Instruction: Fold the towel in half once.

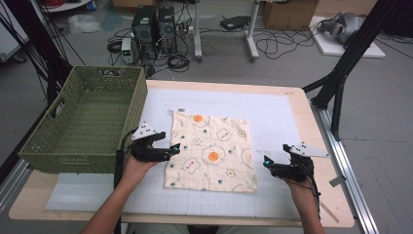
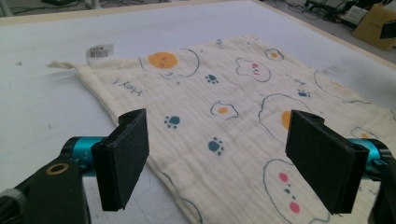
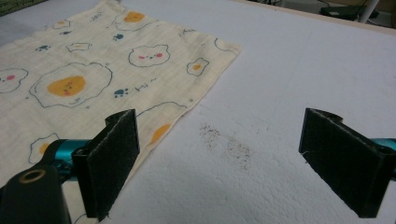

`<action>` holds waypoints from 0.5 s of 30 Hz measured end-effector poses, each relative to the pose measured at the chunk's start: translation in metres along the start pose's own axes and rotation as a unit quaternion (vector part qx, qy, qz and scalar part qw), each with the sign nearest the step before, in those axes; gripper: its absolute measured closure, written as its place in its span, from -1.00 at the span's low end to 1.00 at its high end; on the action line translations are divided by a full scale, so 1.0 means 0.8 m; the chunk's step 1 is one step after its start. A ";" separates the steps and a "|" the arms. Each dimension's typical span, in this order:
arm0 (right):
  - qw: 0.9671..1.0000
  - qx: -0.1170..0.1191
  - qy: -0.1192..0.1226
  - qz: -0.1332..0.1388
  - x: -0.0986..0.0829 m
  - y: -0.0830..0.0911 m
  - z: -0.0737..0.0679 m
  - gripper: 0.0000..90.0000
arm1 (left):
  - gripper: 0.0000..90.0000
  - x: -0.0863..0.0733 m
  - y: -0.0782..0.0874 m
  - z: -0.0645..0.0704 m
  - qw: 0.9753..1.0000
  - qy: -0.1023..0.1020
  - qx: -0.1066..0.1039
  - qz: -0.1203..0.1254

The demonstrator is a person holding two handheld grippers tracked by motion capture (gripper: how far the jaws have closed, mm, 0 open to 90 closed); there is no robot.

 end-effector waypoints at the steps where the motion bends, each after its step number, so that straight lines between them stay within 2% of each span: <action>1: 1.000 -0.001 -0.001 0.002 0.001 0.000 0.001 -0.74 | -0.52 0.003 -0.002 -0.004 1.000 0.004 0.004 -0.002; 3: 1.000 0.001 -0.004 0.002 0.001 0.001 0.001 -0.74 | -0.57 0.011 -0.008 -0.012 1.000 0.019 0.013 0.001; 5: 1.000 0.002 -0.001 0.002 0.001 0.000 0.001 -0.74 | -0.57 0.018 -0.014 -0.020 0.999 0.024 0.021 0.002; 7: 1.000 0.002 -0.002 -0.002 0.000 -0.001 0.000 -0.74 | -0.57 0.022 -0.020 -0.026 0.999 0.031 0.021 -0.004; 10: 1.000 0.005 -0.001 -0.006 0.000 -0.003 -0.002 -0.74 | -0.56 0.026 -0.030 -0.038 0.999 0.034 0.025 -0.014; 13: 1.000 0.006 0.000 -0.006 -0.001 -0.004 -0.003 -0.74 | -0.42 0.031 -0.037 -0.047 0.999 0.036 0.026 -0.018; 15: 1.000 0.006 -0.001 -0.007 -0.001 -0.004 -0.004 -0.74 | -0.43 0.033 -0.041 -0.053 0.999 0.041 0.032 -0.012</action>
Point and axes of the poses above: each handheld gripper's, and its own axes: y roughly backward along the jaws, x roughly out of its top, z roughly to its right, the point moved 9 cm from there along -y, roughly forward along the jaws, and after that the axes turned 15 degrees about -y, right-handed, at the moved point
